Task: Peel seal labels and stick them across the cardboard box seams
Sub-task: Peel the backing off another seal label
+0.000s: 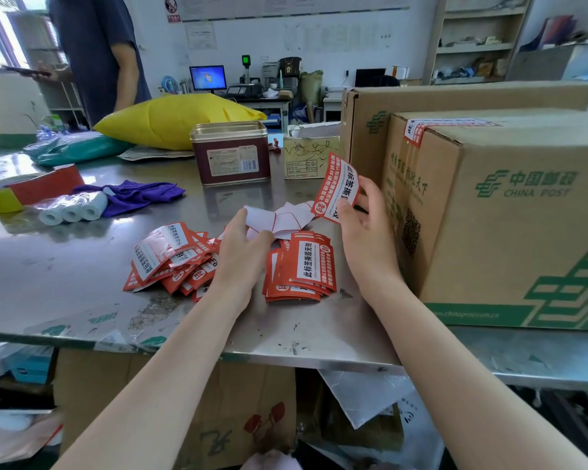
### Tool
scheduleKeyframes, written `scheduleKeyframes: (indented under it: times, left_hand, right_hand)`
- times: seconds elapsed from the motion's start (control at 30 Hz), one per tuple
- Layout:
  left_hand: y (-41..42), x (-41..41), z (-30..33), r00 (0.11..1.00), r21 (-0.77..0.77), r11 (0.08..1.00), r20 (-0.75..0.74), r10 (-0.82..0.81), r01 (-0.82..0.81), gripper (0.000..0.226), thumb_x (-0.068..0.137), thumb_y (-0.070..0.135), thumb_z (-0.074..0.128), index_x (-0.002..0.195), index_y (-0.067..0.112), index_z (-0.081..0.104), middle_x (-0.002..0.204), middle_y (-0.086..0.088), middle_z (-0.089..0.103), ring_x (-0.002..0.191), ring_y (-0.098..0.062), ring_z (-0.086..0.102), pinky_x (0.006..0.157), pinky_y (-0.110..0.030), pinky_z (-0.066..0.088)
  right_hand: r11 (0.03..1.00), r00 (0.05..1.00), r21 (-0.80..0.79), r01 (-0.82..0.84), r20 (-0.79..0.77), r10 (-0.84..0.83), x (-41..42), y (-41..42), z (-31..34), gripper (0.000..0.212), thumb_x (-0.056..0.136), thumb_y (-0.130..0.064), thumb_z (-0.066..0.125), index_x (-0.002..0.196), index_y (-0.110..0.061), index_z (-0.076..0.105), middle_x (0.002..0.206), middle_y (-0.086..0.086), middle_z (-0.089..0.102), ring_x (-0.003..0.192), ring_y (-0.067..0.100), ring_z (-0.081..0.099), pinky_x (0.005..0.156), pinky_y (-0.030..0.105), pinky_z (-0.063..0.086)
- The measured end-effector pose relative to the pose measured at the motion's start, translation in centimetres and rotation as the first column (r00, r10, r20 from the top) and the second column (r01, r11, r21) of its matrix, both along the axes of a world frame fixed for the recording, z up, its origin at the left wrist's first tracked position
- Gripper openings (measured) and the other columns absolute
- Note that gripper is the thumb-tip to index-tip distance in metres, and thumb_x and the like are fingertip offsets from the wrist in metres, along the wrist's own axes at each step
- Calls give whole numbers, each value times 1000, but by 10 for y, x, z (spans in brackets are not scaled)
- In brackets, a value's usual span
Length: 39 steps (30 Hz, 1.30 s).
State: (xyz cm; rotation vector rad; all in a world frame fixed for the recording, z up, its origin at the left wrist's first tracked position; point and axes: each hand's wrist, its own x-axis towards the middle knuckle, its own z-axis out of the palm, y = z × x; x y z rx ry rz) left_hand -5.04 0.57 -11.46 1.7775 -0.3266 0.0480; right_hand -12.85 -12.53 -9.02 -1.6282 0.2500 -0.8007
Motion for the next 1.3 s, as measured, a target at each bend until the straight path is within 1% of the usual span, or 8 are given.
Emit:
scheduleKeyframes:
  times: [0.07,0.2,0.3,0.4,0.57,0.9,1.2,1.3]
  left_hand:
    - [1,0,2,997,76,995,33,64,-66,61,75,31,52,133,14,46,138,-7,48,122,-21,50,98,-40,47]
    - [1,-11,7,950,98,969,240,200,-228,50,87,8,51,137,13,45,152,-7,26,138,-19,30,101,-20,28]
    - [1,-18,8,860,72,969,480,173,-236,47,88,7,56,134,14,48,146,-7,33,135,-14,30,106,-18,27]
    - [1,-18,6,797,78,975,591,122,-207,41,88,9,61,128,16,54,141,-9,37,125,-2,30,102,-7,24]
    - [1,-16,4,800,67,976,586,130,-208,14,84,12,67,98,14,69,130,-7,45,116,-1,34,91,7,16]
    - [0,-18,5,786,62,970,599,151,-234,12,84,9,66,96,13,66,115,-3,44,106,-5,39,85,6,22]
    - [-2,-16,4,768,18,965,610,196,-261,11,88,15,62,96,9,67,112,-1,44,105,-5,41,87,2,26]
    - [-4,-19,3,753,43,962,632,184,-271,13,89,17,61,96,8,68,114,-5,47,106,-6,41,89,-12,31]
  right_hand:
    - [1000,1000,-9,-4,-10,4,1,0,-1,42,97,-29,42,138,-27,33,136,-4,47,114,11,54,79,19,49]
    - [996,998,-86,7,-68,-13,3,0,-5,41,96,-32,42,136,-31,34,137,-4,46,110,10,55,87,35,54]
    - [970,996,-242,0,-88,-22,1,2,-4,38,97,-29,41,134,-29,39,128,-10,46,93,-3,54,67,8,48]
    - [926,994,-375,-35,-113,-8,-1,6,-5,34,96,-21,42,130,-27,46,120,-10,46,92,-4,51,63,0,39]
    - [911,989,-399,-100,-144,46,-3,9,-4,33,95,-16,41,126,-27,50,124,-4,51,100,7,55,70,13,46]
    - [878,981,-452,-156,-174,84,-5,14,-6,35,96,-15,38,123,-33,50,122,-5,52,107,14,54,90,39,51]
    - [948,992,-296,-117,-74,99,-4,10,-1,45,95,-18,46,135,-35,33,122,-14,53,93,4,61,65,17,54]
    - [956,996,-280,-85,-36,78,-3,9,-2,49,94,-15,47,136,-34,31,131,-13,47,105,1,55,65,11,50]
